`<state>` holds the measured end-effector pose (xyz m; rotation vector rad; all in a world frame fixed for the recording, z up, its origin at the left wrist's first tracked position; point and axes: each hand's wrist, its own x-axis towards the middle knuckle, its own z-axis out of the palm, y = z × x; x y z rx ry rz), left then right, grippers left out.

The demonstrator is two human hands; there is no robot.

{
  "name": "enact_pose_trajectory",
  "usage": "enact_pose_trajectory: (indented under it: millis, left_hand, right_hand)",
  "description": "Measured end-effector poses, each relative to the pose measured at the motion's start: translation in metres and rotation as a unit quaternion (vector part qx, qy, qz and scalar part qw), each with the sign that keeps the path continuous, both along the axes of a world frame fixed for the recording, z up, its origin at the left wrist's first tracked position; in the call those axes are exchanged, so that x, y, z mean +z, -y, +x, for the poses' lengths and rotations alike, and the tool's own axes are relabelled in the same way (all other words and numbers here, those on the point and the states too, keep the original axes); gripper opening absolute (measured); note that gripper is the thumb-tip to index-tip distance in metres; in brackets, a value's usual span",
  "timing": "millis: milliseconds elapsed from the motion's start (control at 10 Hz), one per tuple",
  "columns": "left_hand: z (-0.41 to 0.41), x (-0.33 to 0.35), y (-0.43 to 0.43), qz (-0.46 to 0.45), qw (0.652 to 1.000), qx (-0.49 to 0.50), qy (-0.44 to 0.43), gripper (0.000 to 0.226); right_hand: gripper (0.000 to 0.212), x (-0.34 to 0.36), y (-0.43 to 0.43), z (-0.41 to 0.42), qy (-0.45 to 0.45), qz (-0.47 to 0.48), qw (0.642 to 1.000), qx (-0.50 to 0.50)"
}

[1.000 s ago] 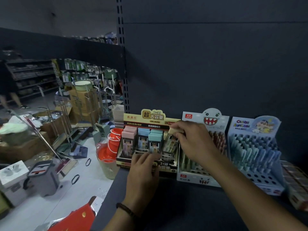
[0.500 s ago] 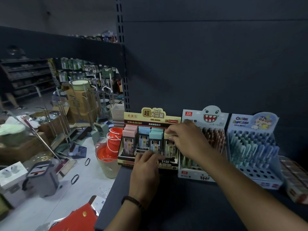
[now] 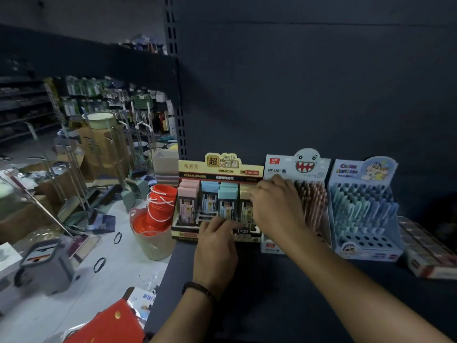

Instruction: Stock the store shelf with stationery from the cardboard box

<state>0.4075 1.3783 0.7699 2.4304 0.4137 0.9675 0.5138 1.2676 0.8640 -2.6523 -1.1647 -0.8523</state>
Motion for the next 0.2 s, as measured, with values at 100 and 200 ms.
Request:
enact_pose_trajectory:
  millis: [100,200]
  left_hand:
    - [-0.001,-0.001,0.001,0.007,1.0,-0.007,0.0,0.038]
    - [-0.004,0.005,0.001,0.0,1.0,-0.013,0.028,0.035]
  right_hand:
    - [0.028,0.003,0.01,-0.01,-0.015,0.05,0.999,0.009]
    - [0.029,0.006,0.028,-0.022,-0.014,0.099,0.994,0.038]
